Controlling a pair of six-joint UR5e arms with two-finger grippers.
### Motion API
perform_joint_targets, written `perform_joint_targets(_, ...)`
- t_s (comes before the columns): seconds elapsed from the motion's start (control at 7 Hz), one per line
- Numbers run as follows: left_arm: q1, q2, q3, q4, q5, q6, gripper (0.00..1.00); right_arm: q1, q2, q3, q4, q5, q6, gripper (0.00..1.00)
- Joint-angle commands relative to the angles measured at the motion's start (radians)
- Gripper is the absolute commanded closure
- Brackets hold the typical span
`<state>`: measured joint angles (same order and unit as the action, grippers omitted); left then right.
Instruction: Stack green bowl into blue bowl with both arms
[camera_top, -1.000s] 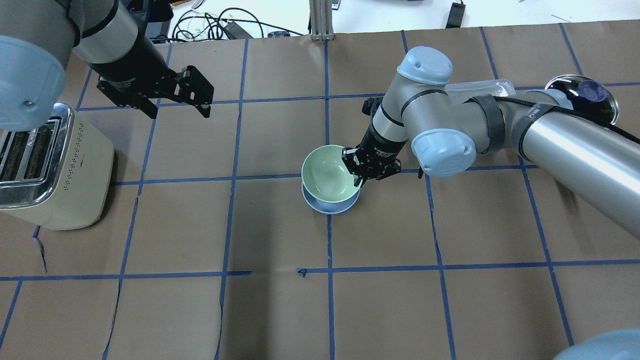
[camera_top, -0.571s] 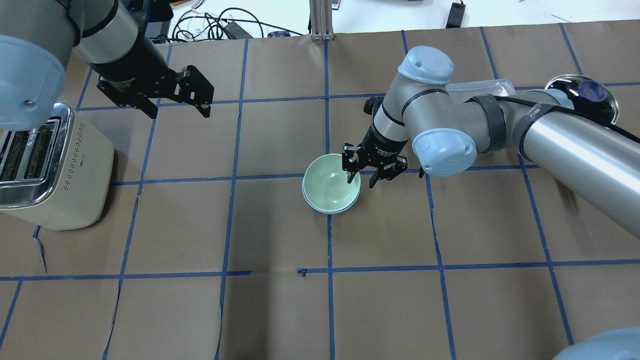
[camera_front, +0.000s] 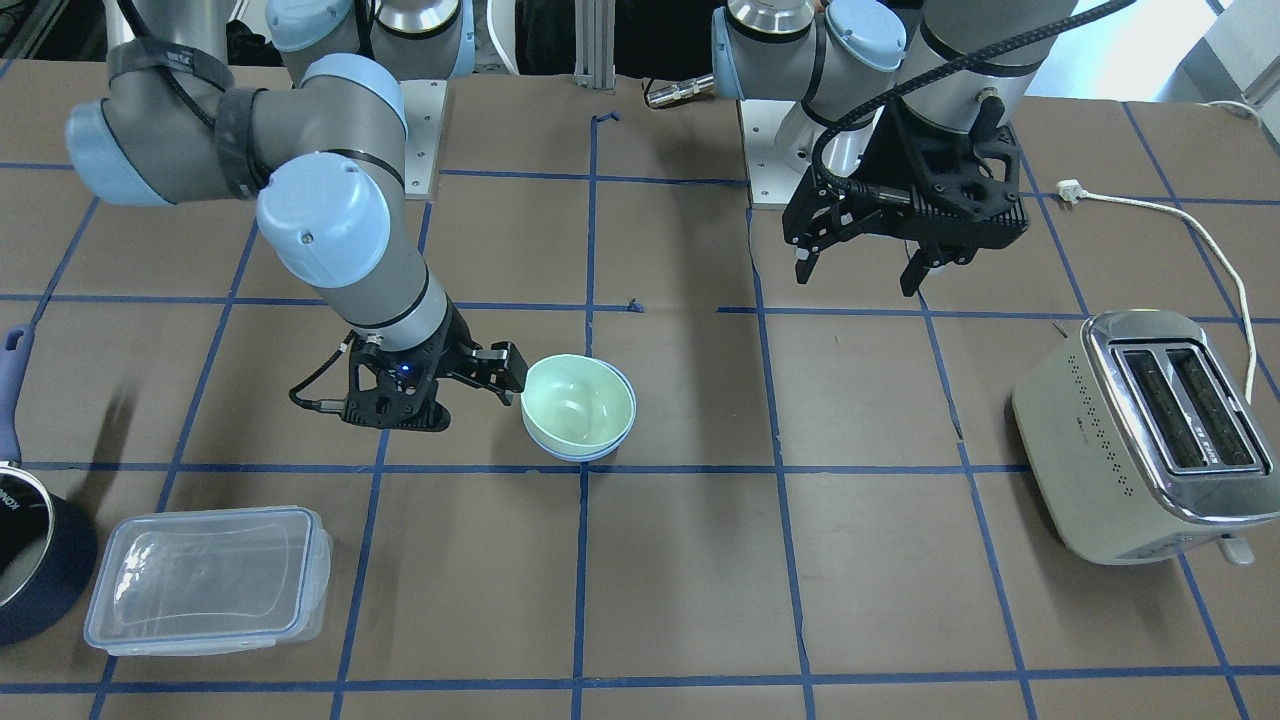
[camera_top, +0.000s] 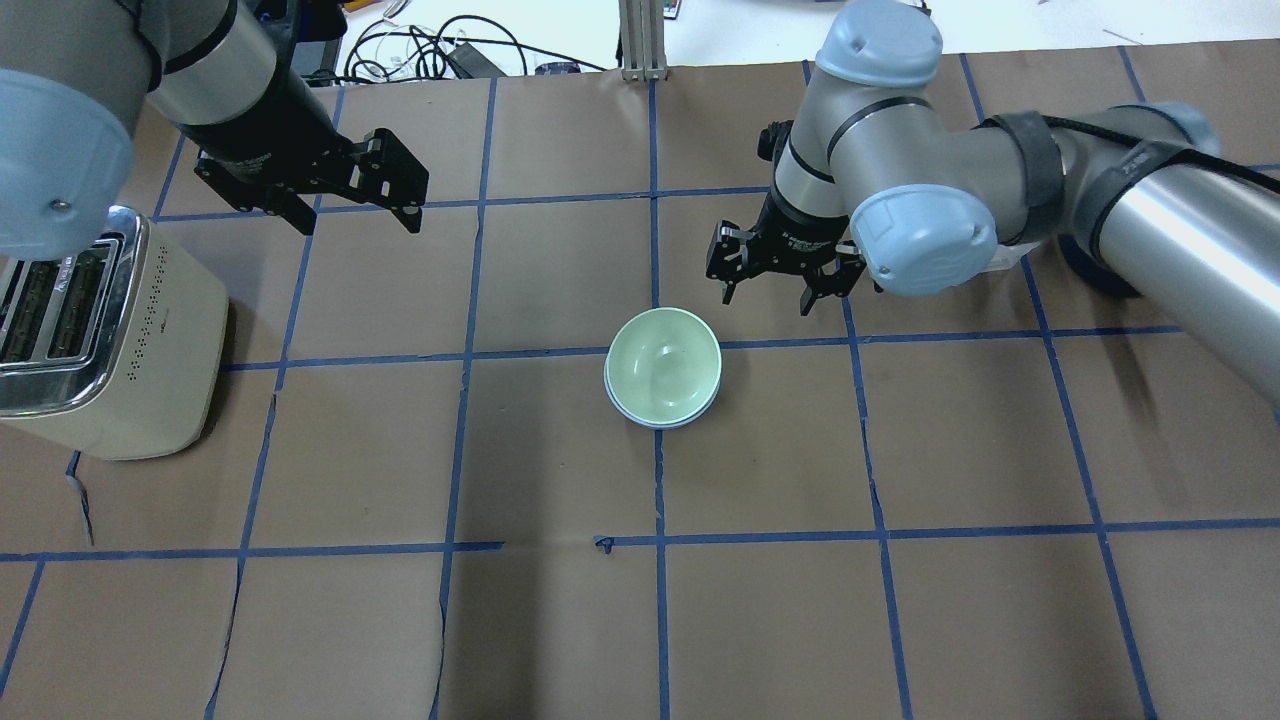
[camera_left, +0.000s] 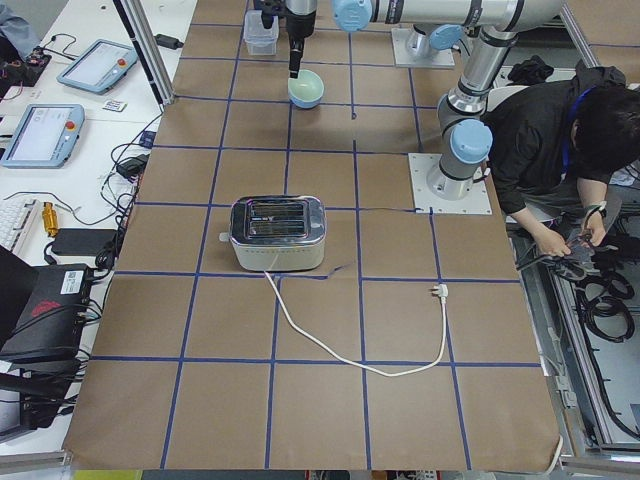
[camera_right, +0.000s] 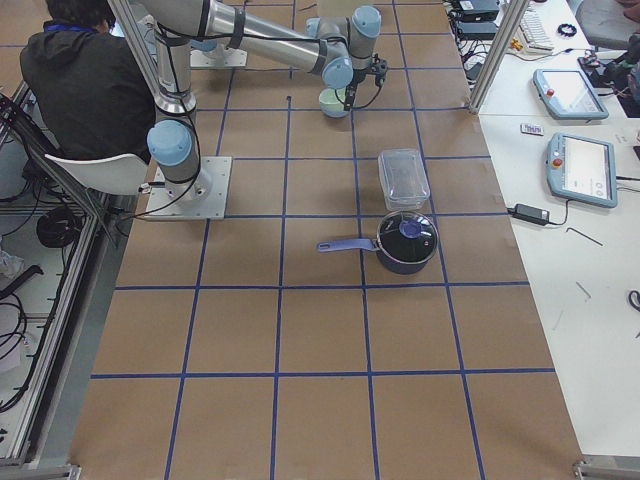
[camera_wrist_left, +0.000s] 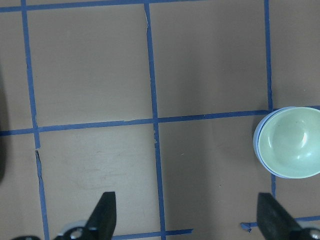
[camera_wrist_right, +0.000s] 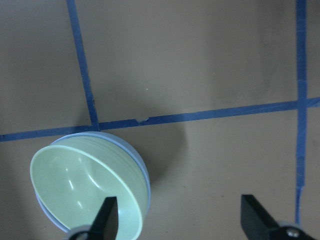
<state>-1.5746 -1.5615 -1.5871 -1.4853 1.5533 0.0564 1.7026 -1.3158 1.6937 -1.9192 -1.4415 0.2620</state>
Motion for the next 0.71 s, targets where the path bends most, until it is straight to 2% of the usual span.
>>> perform_joint_targets(0.0, -0.001, 0.000, -0.001, 0.000, 0.011, 0.005, 0.00, -0.043, -0.060, -0.080, 0.074, -0.098, -0.007, 0.00)
perform_joint_targets(0.14, -0.001, -0.003, 0.006, 0.002, 0.011, 0.000, 0.00, -0.076, -0.097, -0.100, 0.095, -0.091, -0.009, 0.00)
perform_joint_targets(0.43, -0.001, -0.011, 0.015, 0.000, 0.016, -0.009, 0.00, -0.098, -0.169, -0.115, 0.210, -0.100, -0.012, 0.00)
perform_joint_targets(0.57, 0.002, 0.000, 0.004, 0.002, 0.018, -0.006, 0.00, -0.098, -0.190, -0.117, 0.213, -0.097, -0.009, 0.00)
